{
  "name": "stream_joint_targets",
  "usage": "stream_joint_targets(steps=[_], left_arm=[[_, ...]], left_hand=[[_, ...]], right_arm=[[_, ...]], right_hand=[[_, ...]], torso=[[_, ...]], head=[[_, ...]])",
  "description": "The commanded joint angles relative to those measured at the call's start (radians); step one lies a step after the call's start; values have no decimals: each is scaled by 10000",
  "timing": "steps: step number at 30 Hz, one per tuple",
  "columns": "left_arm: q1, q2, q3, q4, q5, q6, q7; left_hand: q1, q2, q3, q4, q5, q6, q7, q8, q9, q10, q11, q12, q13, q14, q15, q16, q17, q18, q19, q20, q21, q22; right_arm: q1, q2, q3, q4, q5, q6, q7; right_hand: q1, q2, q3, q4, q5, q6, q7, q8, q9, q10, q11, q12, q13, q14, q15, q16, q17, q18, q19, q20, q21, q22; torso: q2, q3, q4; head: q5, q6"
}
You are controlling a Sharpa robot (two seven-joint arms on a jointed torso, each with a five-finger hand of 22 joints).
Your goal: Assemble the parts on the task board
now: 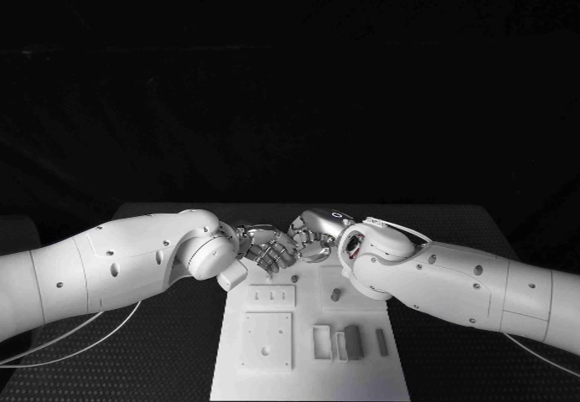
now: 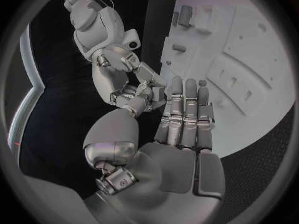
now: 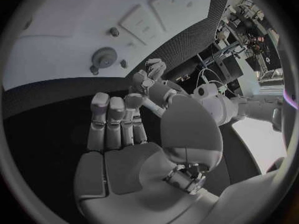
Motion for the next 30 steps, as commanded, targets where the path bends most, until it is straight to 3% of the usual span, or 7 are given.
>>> stream_joint_targets(steps=[1, 14, 30], left_arm=[[-3, 22, -1, 11, -100, 73, 99], [-3, -4, -1, -26, -155, 82, 135], [-47, -21, 0, -48, -462, -59, 239]], left_hand=[[226, 62, 15, -126, 30, 115, -2, 62, 24, 114, -36, 60, 25, 72, -30, 34, 14, -52, -71, -19, 60, 0], [583, 297, 27, -328, 29, 418, -128, 224, 129, 375, -137, 192, 103, 223, -96, 131, 45, -128, -78, -59, 76, -20], [493, 750, -241, -188, 25, 744, -320, 502, 564, 660, -298, 589, 509, 444, -254, 460, 200, -255, -52, -216, 147, -38]], right_arm=[[6, 21, 11, -13, -35, 166, 51], [-15, 91, 10, -131, -42, 277, 54], [-28, -3, 8, -101, 262, 243, 170]], right_hand=[[-72, 9, 50, -8, 60, 589, 538, 27, 18, 47, -9, 12, -11, 56, -37, 12, -14, 130, 71, -25, 17, 3], [-83, 15, 55, -15, 62, 593, 538, 19, 15, 46, -10, 10, -11, 54, -38, 10, -15, 130, 70, -22, 14, 2], [-147, -27, 55, -26, 65, 541, 560, -44, -6, 1, 12, -23, -21, 18, -26, -26, -28, 130, 44, -6, -20, -9]], torso=[[2, 0, 0], [2, -1, 3], [0, 1, -6]], head=[[-4, -16], [-19, -33], [-10, -55]])
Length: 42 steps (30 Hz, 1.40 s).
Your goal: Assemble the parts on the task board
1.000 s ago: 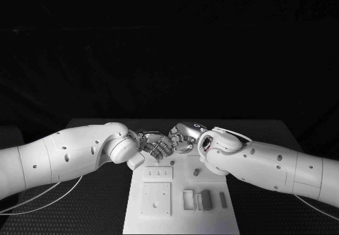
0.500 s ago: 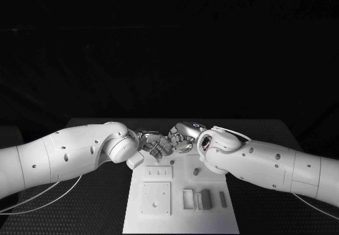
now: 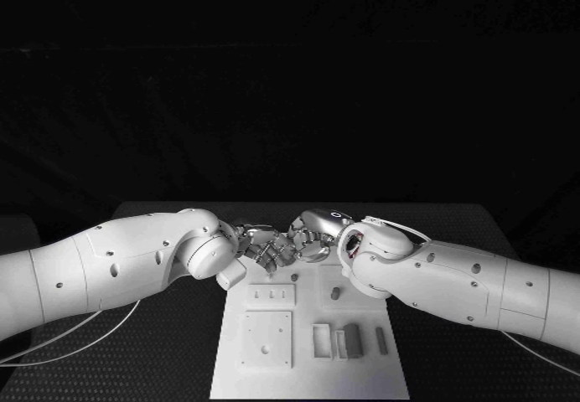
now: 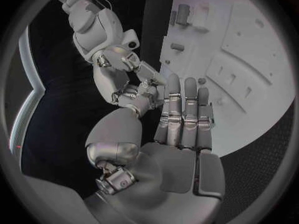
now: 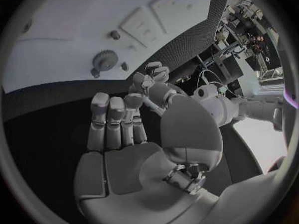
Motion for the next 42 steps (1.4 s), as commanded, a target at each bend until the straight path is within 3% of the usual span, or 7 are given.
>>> stream_joint_targets(steps=[1, 9, 14, 26, 34, 37, 42], left_arm=[[-15, -13, 1, -27, -233, -59, 149], [-20, -58, 1, -6, -663, 9, 117], [-26, -72, 2, -17, -1018, 295, 128], [-26, -133, 2, -77, -2043, 283, 251], [-22, -147, 1, -87, -3509, 342, -154], [-20, -168, -27, -70, -3811, 410, -324], [-12, -264, -218, 4, -4120, 500, -743]], left_hand=[[-30, 147, -84, -24, 36, 53, -23, 73, 111, 35, -35, 87, 89, 53, -10, 68, 27, -111, -24, -73, 69, -12], [-95, 242, -162, -72, 35, 103, -80, 186, 414, 47, -93, 328, 373, 115, -78, 254, 107, -148, 10, -155, 140, 3], [-77, 258, -156, -111, 35, 85, -95, 227, 618, -6, -116, 485, 562, 118, -109, 367, 151, -150, 26, -190, 190, 15], [18, 226, -146, -88, 35, 43, -108, 231, 1049, -128, -182, 938, 1032, 182, -207, 712, 263, -135, 158, -309, 570, 244], [64, 246, -200, -2, 38, -29, -109, 177, 1582, -596, -208, 1674, 1690, 414, -514, 1672, 645, -9, 563, -609, 1447, 759], [110, 233, -229, -10, 37, 2, -128, 147, 1726, -627, -244, 1883, 1836, 514, -702, 2216, 898, 93, 854, -786, 1996, 867], [320, 234, -331, -134, 42, 127, -293, 104, 1992, -116, -527, 2842, 2534, 1397, -1543, 4214, 1872, 471, 2043, -1412, 3881, 882]], right_arm=[[-1, -84, 4, 13, 255, 78, 170], [0, -237, 2, -58, 621, -279, 336], [0, -415, 2, -149, 826, -540, 490], [19, -711, 21, -853, 1580, -891, 874], [267, -759, 599, -1696, 3834, -869, 1409], [398, -789, 667, -1966, 4239, -821, 1485], [503, -815, 759, -2332, 4308, -739, 1537]], right_hand=[[-178, -63, 59, -5, 67, 516, 559, -4, -18, -32, 28, -50, -32, -4, -16, -52, -30, 131, 26, 3, -43, -19], [-582, -840, -354, 341, 18, -744, 994, -721, -250, -626, 438, -348, -149, -407, 347, -394, -187, 131, -290, 203, -398, -150], [-475, -914, -698, 416, 13, -1270, 1215, -965, -277, -1015, 657, -471, -236, -698, 568, -597, -304, 131, -578, 371, -670, -229], [-107, -853, -558, 539, 30, -1334, 1252, -1000, -292, -1048, 693, -432, -315, -730, 609, -616, -381, 131, -626, 475, -766, -249], [-80, -821, -473, 656, 82, -1316, 1253, -997, -299, -1057, 696, -427, -356, -737, 613, -621, -413, 131, -633, 512, -790, -249], [-83, -798, -472, 663, 109, -1314, 1254, -997, -301, -1062, 697, -423, -366, -746, 615, -624, -421, 131, -646, 523, -796, -244], [-84, -767, -496, 626, 189, -1317, 1257, -1002, -307, -1083, 700, -414, -386, -780, 620, -632, -437, 131, -691, 546, -812, -230]], torso=[[-1, 2, -1], [-3, 5, -13], [-5, 5, 7], [-3, 3, 11], [-9, 2, -2], [-4, 1, 7], [-10, 13, 18]], head=[[-2, -12], [2, -17], [-1, -12], [8, -41], [-14, -73], [-32, -96], [-51, -151]])
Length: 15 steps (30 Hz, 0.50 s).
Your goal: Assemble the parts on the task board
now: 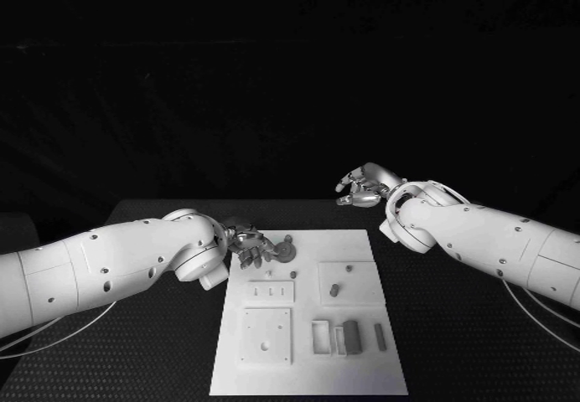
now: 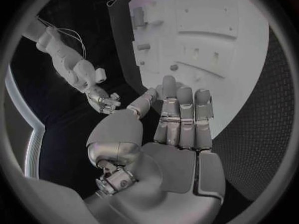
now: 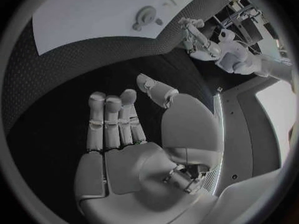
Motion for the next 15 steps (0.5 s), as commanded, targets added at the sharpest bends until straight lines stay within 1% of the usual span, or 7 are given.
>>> stream_joint_targets(steps=[1, 3, 5, 7, 9, 12, 15], left_arm=[[12, -12, 13, 43, -746, 245, -566], [12, -11, 4, 79, -853, 299, -883], [13, -4, -13, 85, -853, 314, -1082], [16, -14, -86, 100, -853, 558, -1367], [25, -33, -197, 134, -853, 631, -1512], [29, -20, -322, 155, -822, 633, -1641], [27, 31, -342, 156, -736, 682, -1670]], left_hand=[[154, 71, -30, -48, 55, 96, -141, -48, 174, 260, -80, 503, 385, 282, -456, 865, 395, 209, 459, -1074, 900, 285], [202, 64, 36, -74, 68, 101, -233, -139, 260, 469, -213, 927, 716, 624, -642, 1456, 577, 324, 757, -1254, 1454, 269], [205, 58, 99, -68, 72, 124, -283, -218, 299, 600, -264, 1152, 899, 775, -711, 1680, 593, 392, 886, -1350, 1729, 256], [214, 71, 128, -78, 68, 168, -350, -278, 347, 864, -346, 1414, 1080, 1080, -797, 1938, 605, 483, 1142, -1467, 2031, 249], [202, 68, 162, -91, 80, 191, -374, -336, 386, 921, -373, 1529, 1186, 1206, -831, 2035, 569, 543, 1266, -1537, 2203, 235], [177, 82, 200, -100, 85, 222, -394, -400, 438, 965, -400, 1688, 1322, 1331, -860, 2163, 537, 594, 1357, -1590, 2360, 225], [149, 88, 218, -108, 83, 247, -403, -433, 474, 951, -409, 1751, 1384, 1360, -869, 2204, 504, 616, 1379, -1607, 2428, 218]], right_arm=[[17, 14, 22, -168, 685, 49, 360], [28, 18, 28, -284, 712, 115, 369], [33, 23, 32, -338, 746, 135, 378], [51, 57, 43, -461, 797, 153, 401], [64, 77, 51, -582, 843, 180, 410], [89, 108, 64, -775, 984, 225, 438], [109, 168, 78, -944, 1000, 244, 492]], right_hand=[[59, 59, -31, 6, 82, -108, 159, -30, -17, -98, 2, 13, -17, -73, -10, -52, -20, 292, -37, 37, -73, 14], [55, 71, -41, -8, 115, -109, 161, -31, -19, -106, 4, 19, -26, -88, -7, -55, -27, 292, -55, 48, -80, 20], [43, 74, -50, -6, 131, -111, 163, -33, -21, -109, 6, 21, -30, -94, -6, -55, -30, 292, -61, 54, -82, 24], [27, 85, -63, -5, 160, -115, 165, -36, -24, -114, 8, 26, -37, -103, -3, -55, -35, 292, -70, 64, -86, 29], [24, 90, -67, -6, 169, -114, 165, -37, -24, -116, 8, 28, -40, -105, -3, -54, -36, 292, -73, 67, -87, 31], [11, 97, -82, -10, 197, -115, 167, -38, -26, -120, 10, 34, -46, -113, -1, -53, -41, 292, -82, 75, -90, 36], [1, 109, -95, -14, 227, -114, 167, -38, -28, -124, 11, 41, -53, -121, 1, -51, -46, 292, -90, 82, -92, 42]], torso=[[-2, 8, 11], [10, 4, 0], [16, 9, -2], [13, 17, -4], [4, 30, -13], [0, 31, -7], [15, 26, 6]], head=[[-10, -50], [-6, -75], [3, -102], [7, -142], [13, -178], [13, -229], [25, -284]])
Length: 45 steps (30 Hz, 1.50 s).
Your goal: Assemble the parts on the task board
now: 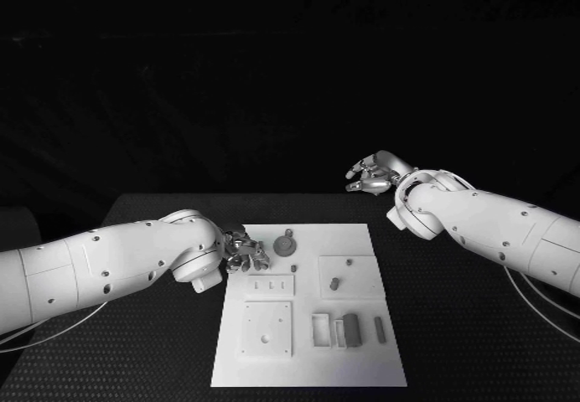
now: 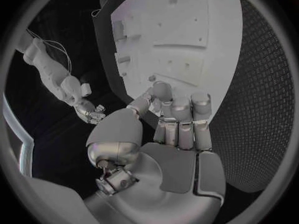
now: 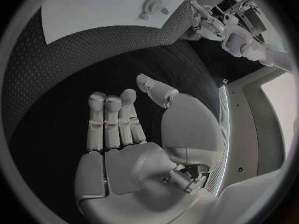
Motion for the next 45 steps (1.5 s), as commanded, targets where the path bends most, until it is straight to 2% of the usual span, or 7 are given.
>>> stream_joint_targets(steps=[1, 11, 15, 18, 21, 31, 45], left_arm=[[17, 84, 11, 32, -55, 310, -402], [2, 287, 12, 110, -83, -2, -549], [-12, 348, 12, 140, -183, -8, -567], [-44, 393, 13, 124, -331, -11, -606], [-76, 417, 14, 149, -360, 67, -631], [-204, 451, 15, 127, -637, 99, -656], [-403, 490, 15, 68, -874, 65, -646]], left_hand=[[58, 97, 187, -135, 46, 63, -107, -68, 38, 32, 1, 78, 43, 420, -330, 60, -26, 219, 78, -1049, 70, 219], [20, 87, 205, -142, 51, 113, -114, -97, 75, 18, -4, 134, 95, 431, -335, 101, -62, 234, 67, -1054, 125, 215], [14, 83, 209, -144, 53, 125, -115, -100, 80, 17, -4, 143, 102, 432, -335, 108, -68, 235, 63, -1054, 132, 214], [13, 80, 217, -148, 54, 131, -115, -109, 84, 16, -4, 152, 110, 433, -336, 115, -75, 238, 60, -1054, 142, 214], [16, 77, 229, -155, 58, 137, -116, -120, 89, 16, -5, 163, 119, 437, -337, 125, -83, 242, 57, -1055, 153, 213], [22, 59, 263, -163, 67, 153, -115, -159, 98, 17, -4, 199, 145, 445, -337, 159, -106, 250, 49, -1056, 189, 212], [18, 48, 287, -161, 70, 170, -113, -192, 105, 13, -2, 223, 163, 446, -335, 186, -127, 254, 39, -1053, 218, 209]], right_arm=[[22, 62, 17, -155, 311, 166, 240], [97, 278, 23, -596, 1060, 315, 589], [107, 317, 22, -638, 1480, 343, 808], [126, 358, 22, -676, 1957, 410, 962], [131, 378, 22, -719, 2268, 463, 1065], [135, 444, 22, -875, 2957, 680, 1149], [137, 447, 22, -852, 2966, 846, 1146]], right_hand=[[0, 112, -69, 13, 74, -38, 142, -39, -9, -56, 11, 42, -11, -68, 19, -51, -12, 292, -55, 45, -55, 18], [-106, 160, -128, 12, 161, -77, 173, -65, -27, -242, 45, -38, -98, -227, 58, -133, -74, 292, -200, 105, -152, 25], [-300, 202, -151, -26, 235, -223, 325, -109, -35, -983, 212, -853, -689, -1032, 324, -947, -593, 166, -1014, 404, -955, -243], [-407, 269, -232, -22, 278, -340, 461, -79, -2, -1460, 372, -2053, -1751, -1599, 775, -1996, -1448, 51, -1665, 760, -2027, -720], [-503, 308, -179, -32, 208, -501, 609, -34, 19, -1968, 722, -3838, -3233, -2310, 1481, -3499, -2582, -175, -2608, 1148, -3453, -1399], [-552, 465, -634, 86, 650, -1018, 614, -50, -342, -2056, 1492, -7161, -5966, -3472, 2580, -6748, -5107, -518, -4374, 1853, -6111, -2728], [-490, 501, -913, 190, 742, -1099, 676, 42, -456, -1707, 1557, -7825, -6531, -3349, 2659, -7300, -5564, -503, -4418, 1936, -6511, -2824]], torso=[[13, -3, 6], [11, -11, -25], [8, -10, -14], [9, -17, -3], [2, -14, -4], [1, -20, -9], [7, -34, 5]], head=[[16, -85], [16, -227], [-22, -285], [-32, -304], [-31, -341], [-27, -470], [-49, -522]])
